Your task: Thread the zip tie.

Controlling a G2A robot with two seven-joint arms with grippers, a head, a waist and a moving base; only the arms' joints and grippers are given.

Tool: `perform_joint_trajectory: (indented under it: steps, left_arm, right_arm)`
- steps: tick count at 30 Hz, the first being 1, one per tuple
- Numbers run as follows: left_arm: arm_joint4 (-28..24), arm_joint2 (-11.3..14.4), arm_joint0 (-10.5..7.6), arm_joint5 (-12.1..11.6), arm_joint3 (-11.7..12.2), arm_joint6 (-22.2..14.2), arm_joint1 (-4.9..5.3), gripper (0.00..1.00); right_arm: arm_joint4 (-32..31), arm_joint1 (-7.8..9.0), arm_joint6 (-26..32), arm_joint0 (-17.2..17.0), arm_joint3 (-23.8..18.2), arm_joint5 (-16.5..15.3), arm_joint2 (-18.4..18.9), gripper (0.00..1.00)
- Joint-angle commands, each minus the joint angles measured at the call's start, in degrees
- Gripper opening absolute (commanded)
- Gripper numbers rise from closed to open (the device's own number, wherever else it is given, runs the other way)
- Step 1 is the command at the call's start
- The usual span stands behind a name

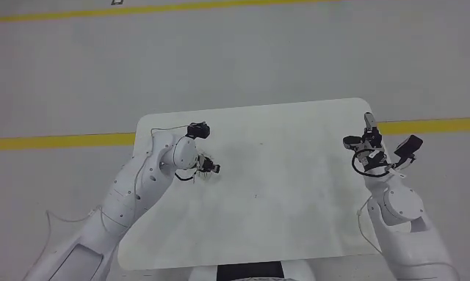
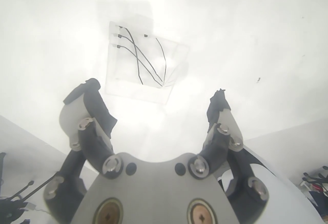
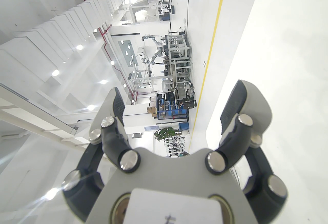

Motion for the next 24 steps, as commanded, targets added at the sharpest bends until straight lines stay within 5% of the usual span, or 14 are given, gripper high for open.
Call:
perform_joint_trajectory:
  steps: [1, 24]
  left_arm:
    - [0.0, 0.0, 0.02, 0.0, 0.0, 0.1, 0.0, 1.0]
    - [3.0, 0.0, 1.22, 0.9, -4.4, -0.8, 0.59, 1.0]
  right_arm:
    - [0.0, 0.0, 0.0, 0.0, 0.0, 0.0, 0.0, 1.0]
    - [0.0, 0.0, 0.0, 0.0, 0.0, 0.0, 0.0, 1.0]
